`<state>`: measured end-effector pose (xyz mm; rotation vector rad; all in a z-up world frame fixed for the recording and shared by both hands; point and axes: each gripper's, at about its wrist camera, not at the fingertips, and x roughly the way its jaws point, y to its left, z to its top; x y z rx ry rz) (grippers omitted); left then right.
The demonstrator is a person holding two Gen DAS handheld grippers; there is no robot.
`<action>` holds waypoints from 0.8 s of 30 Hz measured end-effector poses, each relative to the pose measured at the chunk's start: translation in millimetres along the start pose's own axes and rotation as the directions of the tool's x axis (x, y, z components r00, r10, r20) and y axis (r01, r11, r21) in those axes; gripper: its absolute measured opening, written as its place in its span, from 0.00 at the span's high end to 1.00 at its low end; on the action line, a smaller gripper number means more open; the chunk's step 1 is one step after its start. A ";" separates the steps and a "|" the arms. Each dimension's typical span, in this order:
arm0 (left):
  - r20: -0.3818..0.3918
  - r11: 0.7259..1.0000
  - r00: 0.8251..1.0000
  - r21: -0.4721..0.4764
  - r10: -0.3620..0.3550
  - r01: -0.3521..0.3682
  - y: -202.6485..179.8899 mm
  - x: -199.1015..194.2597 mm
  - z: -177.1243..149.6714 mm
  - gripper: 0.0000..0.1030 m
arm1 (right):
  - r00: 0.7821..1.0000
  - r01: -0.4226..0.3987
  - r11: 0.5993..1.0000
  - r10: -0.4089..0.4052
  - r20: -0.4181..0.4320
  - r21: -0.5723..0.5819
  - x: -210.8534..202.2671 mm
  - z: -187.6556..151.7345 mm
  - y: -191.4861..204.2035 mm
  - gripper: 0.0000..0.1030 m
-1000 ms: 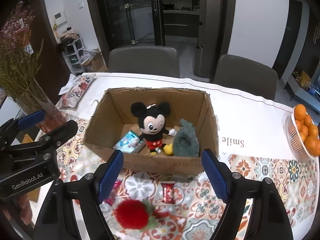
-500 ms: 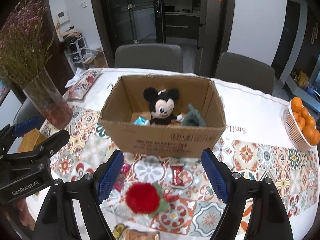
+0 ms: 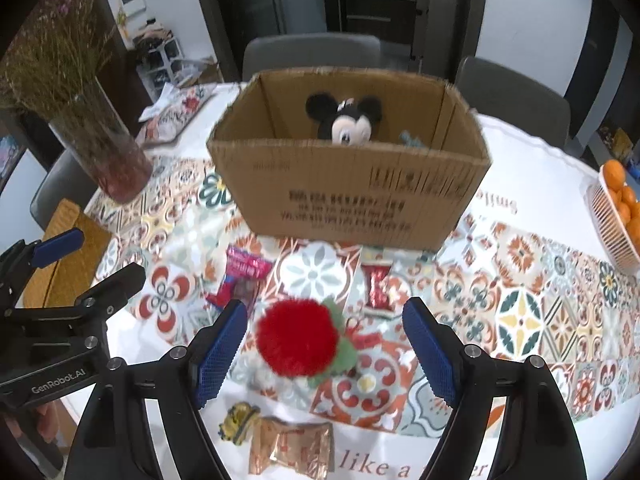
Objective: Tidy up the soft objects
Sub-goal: 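Move both tools back toward the remaining items on the runner, then grasp the red snack bag with the left tool while the right tool grasps the red pompom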
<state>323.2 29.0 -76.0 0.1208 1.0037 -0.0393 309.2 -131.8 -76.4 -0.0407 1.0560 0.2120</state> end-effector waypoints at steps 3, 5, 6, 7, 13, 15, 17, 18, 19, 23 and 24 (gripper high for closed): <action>-0.033 1.000 0.999 0.007 0.006 -0.006 0.7 10.5 -8.5 0.12 | 0.999 -0.005 1.000 0.004 -0.038 -0.011 12.3 -5.7 1.9 0.21; -0.056 1.000 0.998 0.014 0.005 -0.004 0.9 18.6 -13.4 0.12 | 0.997 -0.010 1.000 0.008 -0.074 -0.024 22.8 -9.6 4.0 0.21; -0.069 1.000 0.998 0.021 0.009 -0.008 1.2 23.1 -15.8 0.12 | 0.996 -0.014 0.999 0.011 -0.089 -0.029 27.7 -11.9 5.3 0.21; -0.080 1.000 0.997 0.027 0.012 -0.010 1.5 27.7 -17.9 0.12 | 0.994 -0.018 0.999 0.015 -0.104 -0.035 32.8 -14.4 6.5 0.21; -0.138 0.998 0.990 0.067 0.004 0.005 2.4 54.9 -22.8 0.12 | 0.981 -0.043 0.997 0.029 -0.194 -0.069 61.1 -24.3 13.8 0.21; -0.152 0.996 0.988 0.085 -0.008 0.021 1.5 65.2 -20.8 0.12 | 0.974 -0.048 0.995 0.028 -0.223 -0.087 69.9 -26.3 16.3 0.21; -0.167 0.994 0.985 0.091 -0.041 0.057 0.0 75.2 -17.2 0.12 | 0.968 -0.063 0.992 0.035 -0.247 -0.105 78.1 -27.5 18.9 0.21; -0.173 0.993 0.983 0.094 -0.060 0.077 -1.1 80.2 -15.3 0.12 | 0.965 -0.069 0.991 0.037 -0.258 -0.113 81.7 -28.2 20.1 0.21; -0.179 0.991 0.982 0.099 -0.067 0.085 -2.5 84.4 -13.9 0.12 | 0.964 -0.078 0.990 0.044 -0.264 -0.118 85.1 -28.6 20.9 0.21; -0.203 0.985 0.973 0.102 -0.114 0.137 -8.4 103.2 -7.6 0.12 | 0.958 -0.111 0.988 0.079 -0.275 -0.106 97.8 -28.0 19.8 0.21; -0.211 0.983 0.969 0.097 -0.131 0.154 -9.9 108.8 -6.3 0.12 | 0.956 -0.118 0.988 0.086 -0.279 -0.099 101.9 -27.5 19.1 0.21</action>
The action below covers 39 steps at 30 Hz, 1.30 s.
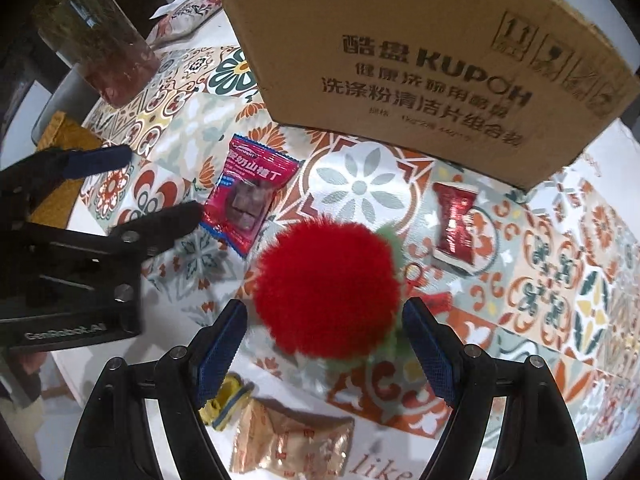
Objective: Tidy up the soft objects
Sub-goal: 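Grasp the red snack bag with the left tool while the right tool grasps the red pompom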
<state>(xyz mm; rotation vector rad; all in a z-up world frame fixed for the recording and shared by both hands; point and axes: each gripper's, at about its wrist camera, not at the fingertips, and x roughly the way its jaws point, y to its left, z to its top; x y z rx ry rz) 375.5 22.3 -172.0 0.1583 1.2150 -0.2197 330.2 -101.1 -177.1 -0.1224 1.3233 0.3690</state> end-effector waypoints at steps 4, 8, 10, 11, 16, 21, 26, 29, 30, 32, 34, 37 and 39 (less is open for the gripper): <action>-0.036 0.999 0.998 -0.013 -0.048 0.048 -3.5 21.3 8.1 0.12 | 1.000 -0.011 1.000 0.011 -0.004 0.000 12.3 5.1 -1.4 0.21; -0.058 0.999 0.998 -0.023 -0.035 0.034 -8.4 39.6 14.4 0.13 | 1.000 -0.001 1.000 0.001 -0.007 0.008 22.8 7.4 -3.2 0.21; -0.074 0.999 0.997 -0.035 -0.038 0.036 -11.0 46.5 16.3 0.16 | 1.000 0.002 1.000 -0.002 -0.004 0.017 26.8 8.1 -5.0 0.22; -0.078 0.999 0.997 -0.037 -0.029 0.026 -12.6 49.3 16.8 0.17 | 1.000 0.007 1.000 -0.007 -0.002 0.020 28.9 8.3 -4.8 0.22; -0.093 0.999 0.996 -0.039 0.012 -0.016 -19.2 61.8 19.2 0.28 | 0.999 0.037 0.999 -0.037 0.010 0.027 33.1 7.5 -9.6 0.33; -0.081 0.999 0.997 -0.054 0.000 -0.005 -22.9 64.4 20.9 0.50 | 0.998 0.036 0.998 -0.038 0.041 0.050 32.6 6.1 -15.4 0.48; -0.062 0.998 0.998 -0.058 -0.005 0.002 -21.1 62.3 20.2 0.66 | 0.996 0.032 0.994 -0.040 0.077 0.102 30.0 3.5 -27.2 0.57; -0.058 0.999 0.998 -0.047 -0.006 0.003 -18.9 55.9 13.1 0.66 | 0.994 0.019 0.993 -0.031 0.106 0.118 25.2 1.7 -30.0 0.58; -0.057 0.999 0.998 -0.049 -0.008 0.005 -17.3 52.6 9.9 0.66 | 0.993 0.016 0.992 -0.031 0.117 0.122 23.1 0.8 -30.5 0.59; -0.053 0.998 0.998 -0.063 -0.028 0.024 -16.7 48.3 3.8 0.66 | 0.991 0.011 0.992 -0.029 0.134 0.129 16.6 -3.1 -35.0 0.59; -0.043 0.996 0.998 -0.077 -0.044 0.040 -16.6 42.4 -3.5 0.67 | 0.989 -0.001 0.990 -0.020 0.148 0.141 10.4 -7.0 -38.8 0.59; -0.023 0.995 0.998 -0.089 -0.057 0.055 -16.4 32.9 -11.7 0.67 | 0.986 -0.015 0.987 -0.012 0.165 0.160 0.2 -15.1 -44.6 0.59; -0.010 0.994 0.998 -0.095 -0.061 0.059 -19.1 26.6 -16.4 0.67 | 0.983 -0.018 0.985 -0.014 0.182 0.172 -7.2 -18.9 -46.8 0.59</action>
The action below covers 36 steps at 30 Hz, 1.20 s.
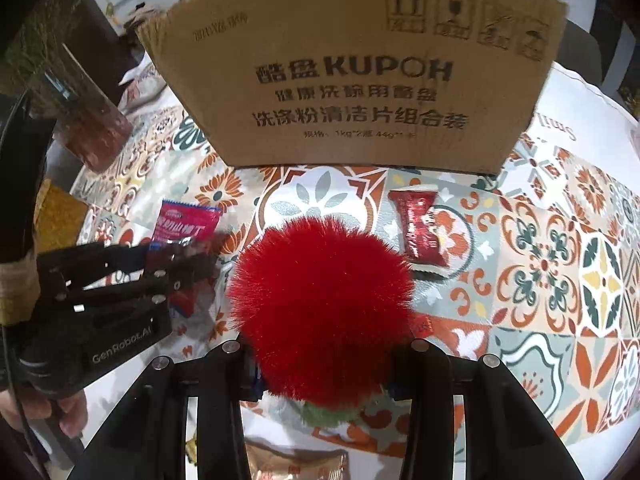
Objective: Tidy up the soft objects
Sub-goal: 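Grasp the red snack bag with the left tool while the right tool grasps the red pompom, then carry the red snack bag and red pompom over the cardboard box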
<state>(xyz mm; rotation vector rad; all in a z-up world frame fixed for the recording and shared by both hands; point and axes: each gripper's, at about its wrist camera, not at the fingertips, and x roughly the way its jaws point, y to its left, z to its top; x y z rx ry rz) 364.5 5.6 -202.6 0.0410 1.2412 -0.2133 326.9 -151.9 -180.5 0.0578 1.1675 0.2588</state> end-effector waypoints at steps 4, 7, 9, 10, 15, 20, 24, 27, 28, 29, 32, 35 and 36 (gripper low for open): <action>0.038 1.000 0.999 -0.003 0.010 -0.010 -3.5 -15.8 -7.2 0.67 | 1.000 -0.006 1.000 0.006 0.029 0.017 -13.3 -3.8 -0.3 0.59; 0.067 1.000 0.998 -0.009 0.004 -0.003 -1.5 -27.6 -14.9 0.67 | 0.998 -0.015 0.999 0.013 0.057 0.035 -29.1 -8.2 -4.0 0.59; 0.087 1.000 0.996 -0.012 0.000 0.001 -5.5 -36.8 -20.0 0.67 | 0.997 -0.019 0.999 0.015 0.075 0.043 -35.8 -9.3 -2.4 0.59; 0.093 1.000 0.996 -0.012 -0.004 0.005 -6.3 -38.6 -16.6 0.67 | 0.996 -0.022 0.999 0.018 0.085 0.049 -40.5 -10.1 -2.9 0.59; 0.117 0.999 0.992 -0.010 -0.040 0.042 -15.6 -56.9 -19.2 0.67 | 0.991 -0.024 0.998 0.017 0.130 0.056 -60.5 -12.7 0.6 0.59; 0.161 0.999 0.986 -0.009 -0.038 0.040 -25.9 -77.8 -19.8 0.67 | 0.984 -0.009 0.999 0.001 0.179 0.045 -81.9 -14.2 4.2 0.59; 0.213 1.000 0.977 -0.001 -0.024 0.025 -29.8 -98.1 -19.2 0.67 | 0.975 -0.005 0.999 -0.005 0.220 0.046 -99.6 -14.1 3.8 0.59; 0.244 1.000 0.969 0.003 -0.030 0.031 -32.2 -111.4 -17.6 0.67 | 0.968 -0.009 0.999 -0.004 0.253 0.049 -112.5 -11.4 4.6 0.59; 0.254 0.999 0.967 0.004 -0.033 0.034 -33.1 -115.8 -17.0 0.67 | 0.965 -0.010 0.999 -0.003 0.263 0.049 -116.8 -10.8 5.8 0.59; 0.265 0.999 0.964 0.007 -0.036 0.035 -34.6 -120.5 -16.3 0.67 | 0.962 -0.011 0.999 -0.002 0.271 0.048 -119.8 -10.3 6.2 0.59; 0.294 0.999 0.955 0.015 -0.038 0.035 -37.3 -131.6 -15.1 0.67 | 0.953 -0.012 0.999 -0.003 0.304 0.045 -132.0 -9.4 7.4 0.59; 0.318 0.999 0.947 0.024 -0.045 0.039 -39.5 -140.8 -13.1 0.67 | 0.943 -0.012 0.999 -0.003 0.334 0.044 -142.8 -7.7 7.9 0.59; 0.325 0.999 0.945 0.026 -0.045 0.039 -40.4 -143.6 -12.3 0.67 | 0.939 -0.010 0.999 -0.005 0.343 0.043 -146.1 -7.1 8.4 0.59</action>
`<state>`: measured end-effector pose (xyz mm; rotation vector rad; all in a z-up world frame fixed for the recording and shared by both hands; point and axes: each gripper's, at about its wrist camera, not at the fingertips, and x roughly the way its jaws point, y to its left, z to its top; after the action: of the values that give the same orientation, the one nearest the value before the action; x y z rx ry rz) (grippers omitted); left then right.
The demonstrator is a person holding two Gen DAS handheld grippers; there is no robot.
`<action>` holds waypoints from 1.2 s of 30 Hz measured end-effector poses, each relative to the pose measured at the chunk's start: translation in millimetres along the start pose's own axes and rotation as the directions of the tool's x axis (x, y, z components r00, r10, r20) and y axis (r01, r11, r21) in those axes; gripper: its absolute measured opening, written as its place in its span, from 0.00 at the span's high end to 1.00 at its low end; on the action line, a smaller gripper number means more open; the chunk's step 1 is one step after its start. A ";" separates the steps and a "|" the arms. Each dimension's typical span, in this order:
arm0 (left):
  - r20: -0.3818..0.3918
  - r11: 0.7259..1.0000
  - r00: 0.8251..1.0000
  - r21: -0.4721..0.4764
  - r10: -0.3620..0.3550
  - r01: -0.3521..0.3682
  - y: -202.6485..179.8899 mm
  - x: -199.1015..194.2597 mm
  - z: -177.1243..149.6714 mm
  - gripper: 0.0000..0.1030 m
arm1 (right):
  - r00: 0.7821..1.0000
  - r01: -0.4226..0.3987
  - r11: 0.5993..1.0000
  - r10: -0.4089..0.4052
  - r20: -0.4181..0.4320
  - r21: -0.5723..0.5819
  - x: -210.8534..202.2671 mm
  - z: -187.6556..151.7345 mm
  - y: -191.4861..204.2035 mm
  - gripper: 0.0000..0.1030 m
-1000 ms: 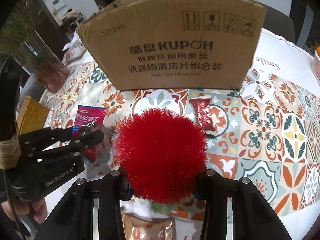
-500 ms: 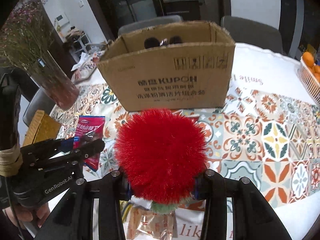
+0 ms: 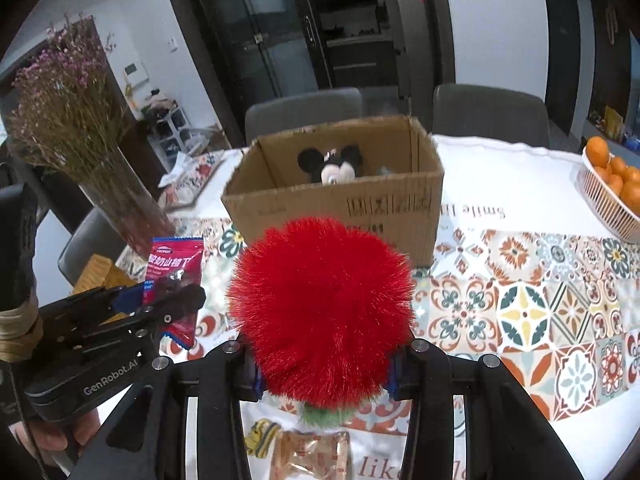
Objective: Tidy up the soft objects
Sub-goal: 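Carry the red snack bag and red pompom over the cardboard box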
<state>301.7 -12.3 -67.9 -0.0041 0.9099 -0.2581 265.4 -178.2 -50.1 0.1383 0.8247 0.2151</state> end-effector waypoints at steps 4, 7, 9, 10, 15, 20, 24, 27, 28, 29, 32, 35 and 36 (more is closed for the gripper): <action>0.033 1.000 0.999 0.005 -0.005 0.005 -3.0 -9.9 7.0 0.67 | 0.999 0.008 1.000 -0.008 0.047 -0.005 -13.5 8.5 2.4 0.59; 0.057 1.000 0.998 0.012 -0.005 0.004 -5.8 -15.9 13.3 0.67 | 0.997 0.019 1.000 -0.018 0.074 -0.011 -20.8 14.0 3.9 0.59; 0.072 1.000 0.997 0.016 -0.004 0.003 -6.5 -18.2 17.6 0.67 | 0.996 0.019 1.000 -0.018 0.089 -0.010 -24.1 18.0 3.9 0.59; 0.077 1.000 0.997 0.016 -0.003 0.002 -6.8 -18.9 19.9 0.67 | 0.995 0.020 1.000 -0.019 0.096 -0.008 -25.4 20.8 3.6 0.59; 0.107 1.000 0.994 0.019 -0.007 0.005 -7.7 -23.1 32.8 0.67 | 0.992 0.017 1.000 -0.016 0.127 -0.006 -28.1 32.1 3.5 0.59; 0.141 1.000 0.990 0.028 -0.002 -0.002 -8.6 -26.9 48.6 0.67 | 0.988 0.008 1.000 -0.008 0.152 0.001 -27.6 47.8 0.9 0.59; 0.158 0.999 0.987 0.033 -0.002 -0.004 -8.0 -25.3 63.3 0.67 | 0.986 0.001 1.000 0.000 0.164 -0.007 -23.4 62.5 -0.7 0.59; 0.167 0.999 0.986 0.038 0.002 -0.008 -7.3 -22.0 73.5 0.67 | 0.986 -0.002 1.000 0.004 0.169 -0.013 -18.9 74.5 -2.2 0.59; 0.170 0.999 0.985 0.040 0.002 -0.009 -7.5 -20.5 76.6 0.67 | 0.986 -0.008 1.000 0.010 0.169 -0.015 -16.3 79.0 -2.5 0.59; 0.171 0.999 0.985 0.041 0.003 -0.010 -7.0 -18.1 81.2 0.67 | 0.986 -0.008 1.000 0.011 0.167 -0.016 -13.7 83.3 -2.3 0.59; 0.166 0.999 0.986 0.044 0.011 -0.018 -5.5 -9.8 95.0 0.67 | 0.988 -0.014 1.000 0.017 0.155 -0.017 -1.9 96.5 -4.6 0.59; 0.164 0.998 0.986 0.051 0.031 -0.040 -4.8 -1.2 107.3 0.67 | 0.990 -0.017 1.000 0.019 0.140 -0.014 9.8 108.3 -6.8 0.59; 0.162 0.998 0.986 0.052 0.034 -0.043 -4.2 2.2 111.5 0.67 | 0.990 -0.013 1.000 0.014 0.137 -0.013 13.1 112.2 -7.9 0.59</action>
<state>389.0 -28.6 -0.5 0.0436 0.7415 -0.2434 358.0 -187.0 14.3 0.1457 0.6853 0.2207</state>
